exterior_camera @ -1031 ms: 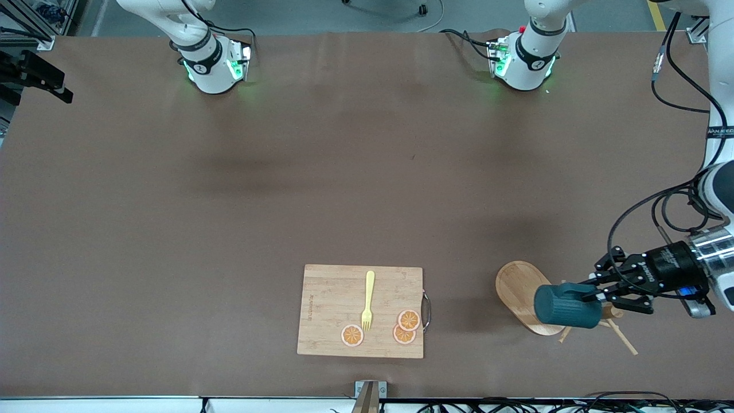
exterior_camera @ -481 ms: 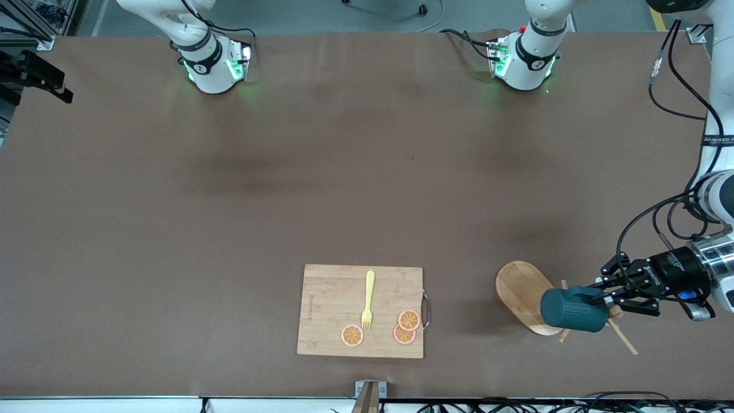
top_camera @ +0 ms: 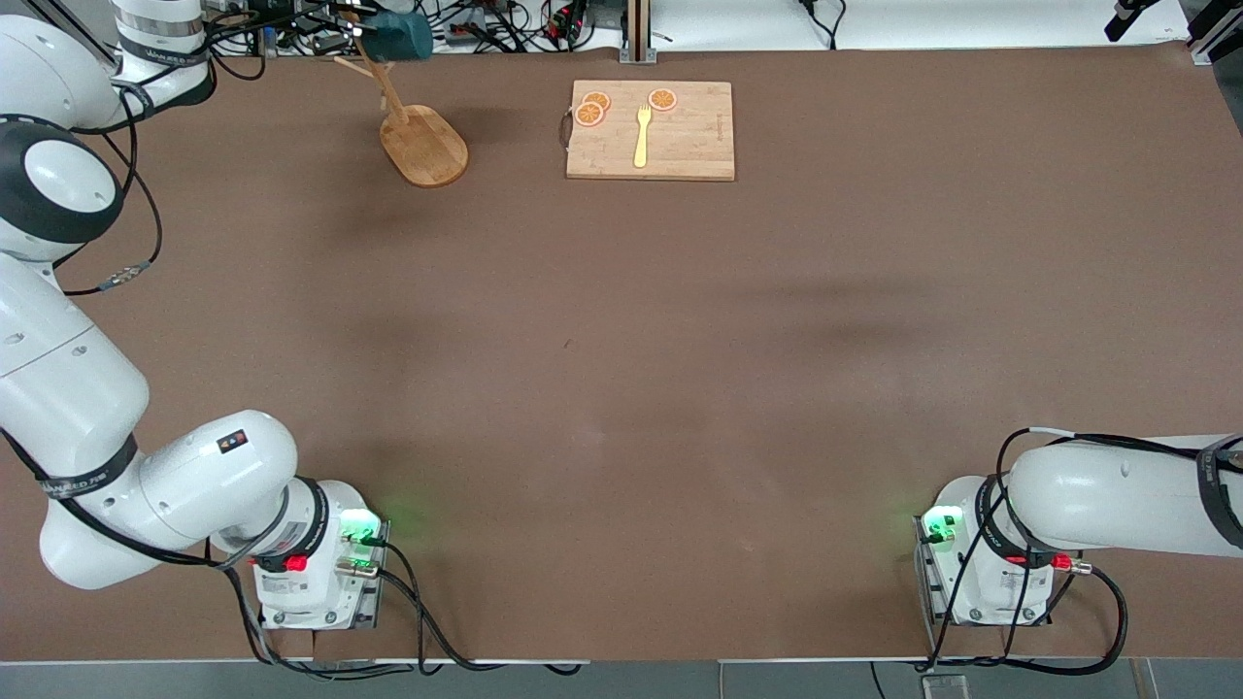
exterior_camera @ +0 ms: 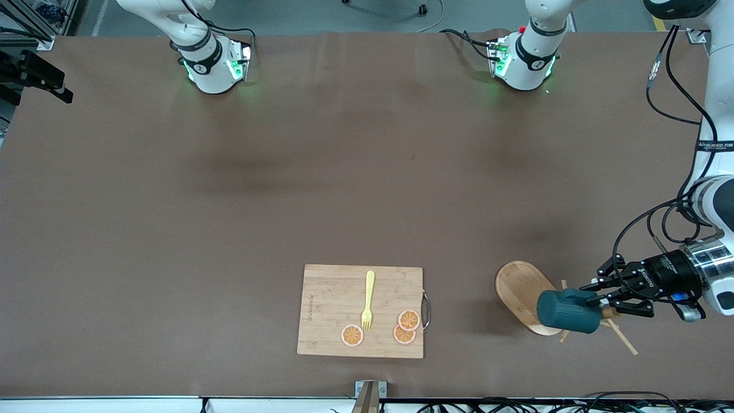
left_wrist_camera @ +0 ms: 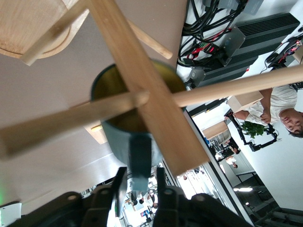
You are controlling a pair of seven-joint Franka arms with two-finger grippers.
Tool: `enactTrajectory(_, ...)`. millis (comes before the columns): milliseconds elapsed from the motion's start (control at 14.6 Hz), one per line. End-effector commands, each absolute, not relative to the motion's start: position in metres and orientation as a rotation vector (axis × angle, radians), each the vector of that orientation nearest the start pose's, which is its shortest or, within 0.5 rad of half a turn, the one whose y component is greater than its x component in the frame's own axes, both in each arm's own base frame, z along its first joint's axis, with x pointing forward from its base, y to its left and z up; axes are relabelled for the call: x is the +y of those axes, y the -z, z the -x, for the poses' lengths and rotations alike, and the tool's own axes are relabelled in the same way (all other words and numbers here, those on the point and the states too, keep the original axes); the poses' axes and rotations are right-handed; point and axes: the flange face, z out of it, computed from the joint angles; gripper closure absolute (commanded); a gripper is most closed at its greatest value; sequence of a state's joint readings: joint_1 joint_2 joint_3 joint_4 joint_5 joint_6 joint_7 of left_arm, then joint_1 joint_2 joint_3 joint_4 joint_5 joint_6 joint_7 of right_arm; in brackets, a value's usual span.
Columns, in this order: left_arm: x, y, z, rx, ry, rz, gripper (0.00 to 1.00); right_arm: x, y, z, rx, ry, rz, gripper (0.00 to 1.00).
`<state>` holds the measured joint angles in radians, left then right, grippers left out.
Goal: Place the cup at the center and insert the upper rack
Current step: 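Lower the mug with the left gripper onto the wooden stick rack, then open the left gripper and draw it back from the mug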
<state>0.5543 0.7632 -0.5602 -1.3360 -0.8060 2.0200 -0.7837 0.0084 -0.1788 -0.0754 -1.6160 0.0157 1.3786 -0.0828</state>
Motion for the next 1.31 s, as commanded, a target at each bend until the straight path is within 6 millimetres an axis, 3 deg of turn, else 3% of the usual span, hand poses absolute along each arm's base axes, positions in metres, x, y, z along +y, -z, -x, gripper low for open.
enactTrajectory(0,0.06,-0.365,-0.741,1.237,0.474,-1.647,0.0,-0.031,-0.68,-0.468,-0.02,-0.076,3.102,0.0)
enactTrajectory(137,0.055,-0.384,-0.74,1.217,0.438,-1.697,0.0,-0.031,-0.681,-0.468,-0.019,-0.074,3.104,0.0)
enactTrajectory(344,0.029,-0.45,-0.727,1.131,0.309,-1.956,0.0,-0.031,-0.681,-0.468,-0.022,-0.074,3.104,0.0)
enactTrajectory(481,0.011,-0.495,-0.706,1.054,0.261,-2.17,0.0,-0.031,-0.681,-0.468,-0.022,-0.073,3.104,0.0)
enactTrajectory(687,-0.003,-0.541,-0.67,0.968,0.261,-2.435,0.0,-0.031,-0.681,-0.468,-0.022,-0.073,3.104,0.0)
enactTrajectory(893,-0.005,-0.584,-0.632,0.692,0.162,-2.793,0.0,-0.031,-0.681,-0.468,-0.024,-0.073,3.104,0.0)
enactTrajectory(1100,-0.01,-0.614,-0.606,0.465,0.119,-2.984,0.0,-0.031,-0.681,-0.469,-0.025,-0.06,3.109,0.0)
enactTrajectory(1237,-0.038,-0.642,-0.589,0.211,0.025,-3.093,0.0,-0.032,-0.681,-0.469,-0.037,-0.058,3.118,0.0)
